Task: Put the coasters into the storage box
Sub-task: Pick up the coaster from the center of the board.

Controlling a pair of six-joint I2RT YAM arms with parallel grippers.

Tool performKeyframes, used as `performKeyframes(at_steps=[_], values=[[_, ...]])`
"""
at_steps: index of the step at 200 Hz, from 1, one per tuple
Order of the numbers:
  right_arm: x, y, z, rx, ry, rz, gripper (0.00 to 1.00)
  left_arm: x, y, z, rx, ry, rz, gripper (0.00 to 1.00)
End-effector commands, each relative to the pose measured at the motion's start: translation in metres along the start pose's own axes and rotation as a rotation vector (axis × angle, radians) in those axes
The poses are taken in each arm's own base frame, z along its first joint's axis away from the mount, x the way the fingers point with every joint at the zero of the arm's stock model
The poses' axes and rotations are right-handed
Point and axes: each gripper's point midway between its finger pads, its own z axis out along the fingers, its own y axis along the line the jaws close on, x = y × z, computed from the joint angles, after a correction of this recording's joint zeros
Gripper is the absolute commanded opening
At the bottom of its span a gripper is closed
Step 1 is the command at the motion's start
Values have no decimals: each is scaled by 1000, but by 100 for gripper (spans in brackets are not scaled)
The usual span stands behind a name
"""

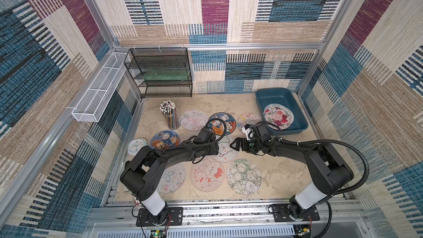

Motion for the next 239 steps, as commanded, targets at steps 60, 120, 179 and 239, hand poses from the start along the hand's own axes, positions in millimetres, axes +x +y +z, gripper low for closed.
performKeyframes(at_steps=[60, 120, 179, 239], values=[[16, 10, 24, -90, 51, 16, 92, 11, 7, 20, -4, 44, -45, 69], [16, 20, 30, -165, 59, 16, 78, 16, 4, 27, 15, 68, -48, 68], [11, 12, 36, -110, 51, 26, 38, 15, 0, 29, 27, 77, -47, 67], [5, 11, 21, -34, 42, -51, 15, 6, -14, 27, 84, 64, -33, 67]])
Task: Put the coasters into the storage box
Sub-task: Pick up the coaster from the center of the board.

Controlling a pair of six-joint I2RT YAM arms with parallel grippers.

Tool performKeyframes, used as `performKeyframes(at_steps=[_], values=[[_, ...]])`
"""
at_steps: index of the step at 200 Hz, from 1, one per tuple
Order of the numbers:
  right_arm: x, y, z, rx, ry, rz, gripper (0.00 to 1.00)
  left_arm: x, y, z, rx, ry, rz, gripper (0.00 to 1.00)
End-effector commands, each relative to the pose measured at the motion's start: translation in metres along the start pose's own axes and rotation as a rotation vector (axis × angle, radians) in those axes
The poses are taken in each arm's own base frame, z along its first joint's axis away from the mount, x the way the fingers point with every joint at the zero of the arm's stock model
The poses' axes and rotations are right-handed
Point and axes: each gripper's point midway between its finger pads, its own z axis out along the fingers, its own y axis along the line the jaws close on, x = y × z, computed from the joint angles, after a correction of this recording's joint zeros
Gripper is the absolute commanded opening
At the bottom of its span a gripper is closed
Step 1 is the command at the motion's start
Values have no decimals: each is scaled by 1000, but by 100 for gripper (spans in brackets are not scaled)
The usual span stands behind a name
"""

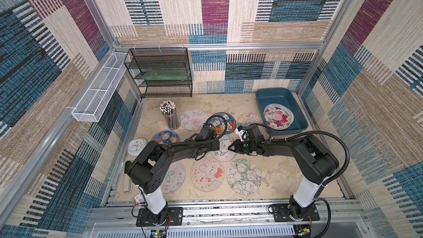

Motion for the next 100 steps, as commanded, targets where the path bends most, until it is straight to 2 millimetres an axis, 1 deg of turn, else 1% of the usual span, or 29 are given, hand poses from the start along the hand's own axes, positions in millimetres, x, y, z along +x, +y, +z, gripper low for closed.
performKeyframes(at_steps=[1, 10, 43, 83, 100], values=[[-3, -7, -10, 78, -6, -49, 15, 26, -11, 2, 77, 122, -8, 67], [-4, -6, -14, 92, -8, -66, 13, 24, -13, 2, 83, 119, -6, 67], [-10, 0, -37, 124, -39, -103, 13, 15, -19, -1, 96, 96, 1, 67], [-29, 7, -73, 138, -121, -113, 12, 4, -25, -7, 108, 63, 22, 67], [-40, 11, -91, 145, -169, -123, 12, 0, -29, -9, 119, 55, 31, 67]])
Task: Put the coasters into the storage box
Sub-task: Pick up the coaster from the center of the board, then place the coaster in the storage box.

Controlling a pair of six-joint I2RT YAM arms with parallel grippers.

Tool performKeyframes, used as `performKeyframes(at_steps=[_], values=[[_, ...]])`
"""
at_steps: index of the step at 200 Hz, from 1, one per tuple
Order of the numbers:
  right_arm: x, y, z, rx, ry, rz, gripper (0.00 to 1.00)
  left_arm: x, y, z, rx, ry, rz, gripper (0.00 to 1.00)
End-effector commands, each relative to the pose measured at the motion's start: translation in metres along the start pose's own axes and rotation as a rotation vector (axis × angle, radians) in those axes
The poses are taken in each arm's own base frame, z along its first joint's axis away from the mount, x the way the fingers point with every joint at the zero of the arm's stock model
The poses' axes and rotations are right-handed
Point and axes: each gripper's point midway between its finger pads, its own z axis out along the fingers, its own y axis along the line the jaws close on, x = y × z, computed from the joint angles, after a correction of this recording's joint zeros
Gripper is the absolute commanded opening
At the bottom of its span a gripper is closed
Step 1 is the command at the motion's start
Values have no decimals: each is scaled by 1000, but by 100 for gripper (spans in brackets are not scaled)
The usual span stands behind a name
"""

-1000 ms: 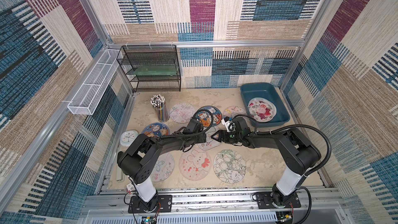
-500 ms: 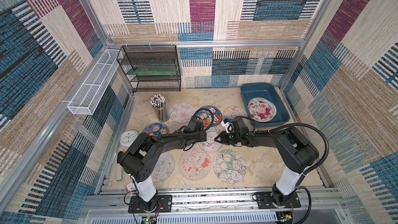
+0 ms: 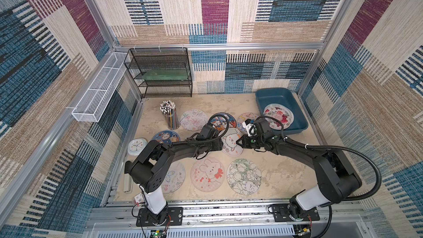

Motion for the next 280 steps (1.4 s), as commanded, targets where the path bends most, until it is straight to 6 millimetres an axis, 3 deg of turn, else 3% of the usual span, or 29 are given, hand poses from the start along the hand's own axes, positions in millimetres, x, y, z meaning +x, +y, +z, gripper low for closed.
performKeyframes(at_steps=[1, 29, 69, 124, 164, 197, 229, 280], values=[[-15, -2, -20, 30, -52, -24, 12, -2, -7, -5, 23, 9, 24, 67], [-44, -5, -50, 42, -144, -23, 12, -8, -20, -8, 82, -16, 50, 67], [-89, -18, -88, 62, -269, -12, 12, -16, -58, -20, 293, -72, 102, 68], [-153, -55, -134, 111, -435, 42, 13, -11, -120, -52, 528, -89, 295, 68], [-190, -83, -154, 163, -523, 70, 13, -9, -136, -65, 558, -116, 362, 68], [-213, -108, -161, 169, -570, 105, 13, -11, -137, -71, 562, -140, 367, 69], [-221, -142, -160, 209, -590, 147, 13, -13, -133, -72, 531, -141, 368, 69], [-215, -194, -121, 249, -494, 215, 13, -13, -134, -70, 537, -141, 367, 69]])
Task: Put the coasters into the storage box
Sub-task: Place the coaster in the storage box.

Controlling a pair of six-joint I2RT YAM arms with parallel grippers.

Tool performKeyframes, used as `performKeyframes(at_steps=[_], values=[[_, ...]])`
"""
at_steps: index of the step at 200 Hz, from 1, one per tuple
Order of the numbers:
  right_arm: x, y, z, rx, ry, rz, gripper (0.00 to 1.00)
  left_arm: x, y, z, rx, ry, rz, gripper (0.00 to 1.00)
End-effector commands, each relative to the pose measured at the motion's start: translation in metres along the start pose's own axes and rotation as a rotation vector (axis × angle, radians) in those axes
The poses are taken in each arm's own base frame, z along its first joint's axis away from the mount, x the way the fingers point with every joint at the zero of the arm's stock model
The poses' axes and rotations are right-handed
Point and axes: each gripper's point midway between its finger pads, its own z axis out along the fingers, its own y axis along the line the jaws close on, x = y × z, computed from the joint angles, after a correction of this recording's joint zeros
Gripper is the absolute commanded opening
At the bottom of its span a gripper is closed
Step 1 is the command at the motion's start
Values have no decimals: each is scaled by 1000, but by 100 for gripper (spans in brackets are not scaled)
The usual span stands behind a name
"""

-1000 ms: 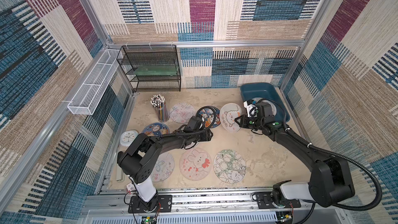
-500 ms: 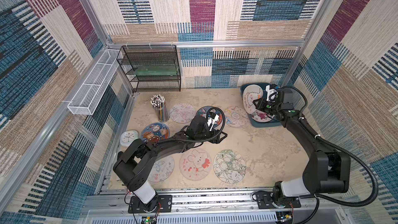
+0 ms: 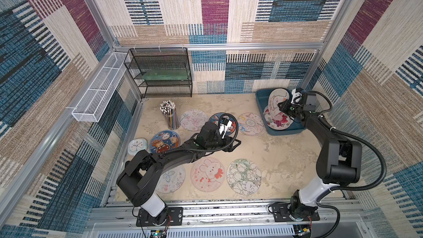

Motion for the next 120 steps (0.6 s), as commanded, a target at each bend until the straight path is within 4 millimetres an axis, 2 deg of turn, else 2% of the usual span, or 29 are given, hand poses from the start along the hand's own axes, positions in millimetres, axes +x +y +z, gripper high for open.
performKeyframes(at_steps=[1, 33, 77, 89, 104, 120], values=[[-1, -7, 17, -2, 11, -15, 13, -5, -2, 0, 6, -16, 33, 69], [13, -39, 40, 83, 52, 21, 14, -3, 0, 1, 3, -12, 26, 68], [31, -85, 52, 239, 84, 55, 16, 1, 2, 1, -5, -1, 24, 68], [35, -95, 53, 281, 90, 58, 24, 2, 3, 2, -5, 0, 25, 68], [38, -105, 53, 325, 95, 53, 31, 2, 3, 2, -6, 0, 22, 68], [39, -111, 50, 364, 96, 48, 46, 3, 4, 2, -9, 2, 22, 68]])
